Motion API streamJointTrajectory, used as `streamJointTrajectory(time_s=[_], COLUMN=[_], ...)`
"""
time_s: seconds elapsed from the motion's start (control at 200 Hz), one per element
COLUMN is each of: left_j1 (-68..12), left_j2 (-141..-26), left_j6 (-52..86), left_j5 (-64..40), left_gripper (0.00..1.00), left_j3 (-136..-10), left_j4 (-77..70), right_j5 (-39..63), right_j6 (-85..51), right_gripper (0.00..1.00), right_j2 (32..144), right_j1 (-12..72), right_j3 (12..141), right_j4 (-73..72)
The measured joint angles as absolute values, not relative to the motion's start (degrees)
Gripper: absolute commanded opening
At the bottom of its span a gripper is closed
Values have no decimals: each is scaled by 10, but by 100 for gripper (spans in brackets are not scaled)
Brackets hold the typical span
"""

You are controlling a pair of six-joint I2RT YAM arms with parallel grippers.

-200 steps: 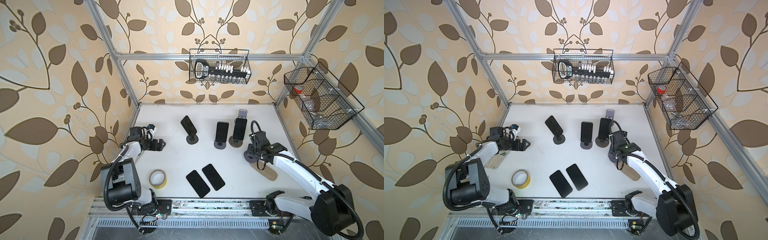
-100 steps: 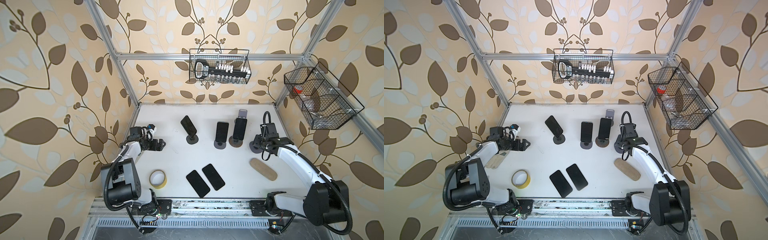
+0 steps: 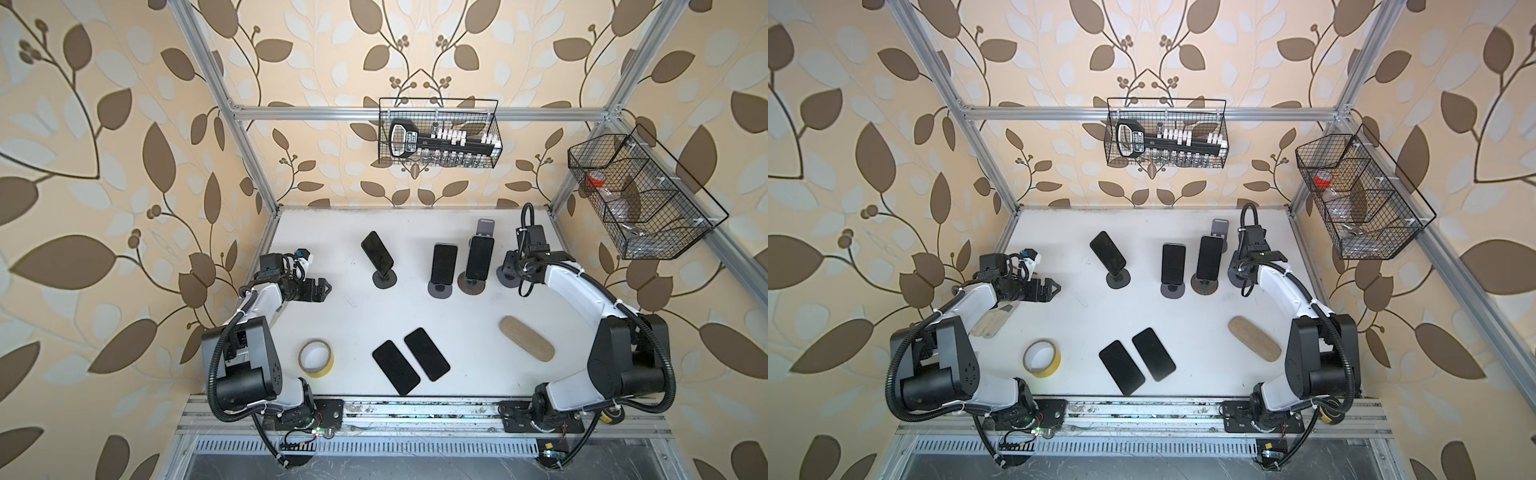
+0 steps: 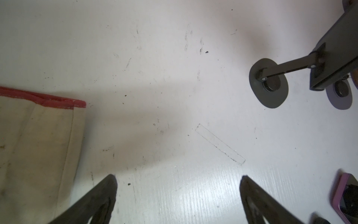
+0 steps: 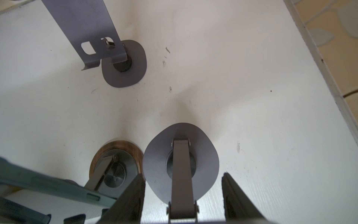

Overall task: Remove the phone from the phone stand
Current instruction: Place the phone stand at the middle-right of the table.

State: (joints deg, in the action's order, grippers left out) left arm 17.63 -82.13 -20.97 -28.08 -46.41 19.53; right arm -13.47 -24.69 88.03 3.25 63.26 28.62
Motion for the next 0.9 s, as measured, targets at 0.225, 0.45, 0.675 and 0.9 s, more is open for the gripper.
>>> streamJointTrajectory(time_s=[0.225,0.45,0.675,0.9], left_j1=[176,176,176,176], left_j2=[-821,-821,-821,-821], left_j6=[-210,-210,-210,-210], left_j5=[-281,-281,-281,-281], left_gripper=[99,99,99,99], left_j3=[-464,-464,-464,-464], left_j4=[195,195,195,195], right_j5=[-131,-169,-206,-231], right_j6=[-246,-253,-290,-323], right_gripper=[56,57,57,57], right_j2=[933,937,902,864], right_j1=[5,-37,-80,-128], right_j3=[660,657,585,534], right_j4=[276,274,258,245])
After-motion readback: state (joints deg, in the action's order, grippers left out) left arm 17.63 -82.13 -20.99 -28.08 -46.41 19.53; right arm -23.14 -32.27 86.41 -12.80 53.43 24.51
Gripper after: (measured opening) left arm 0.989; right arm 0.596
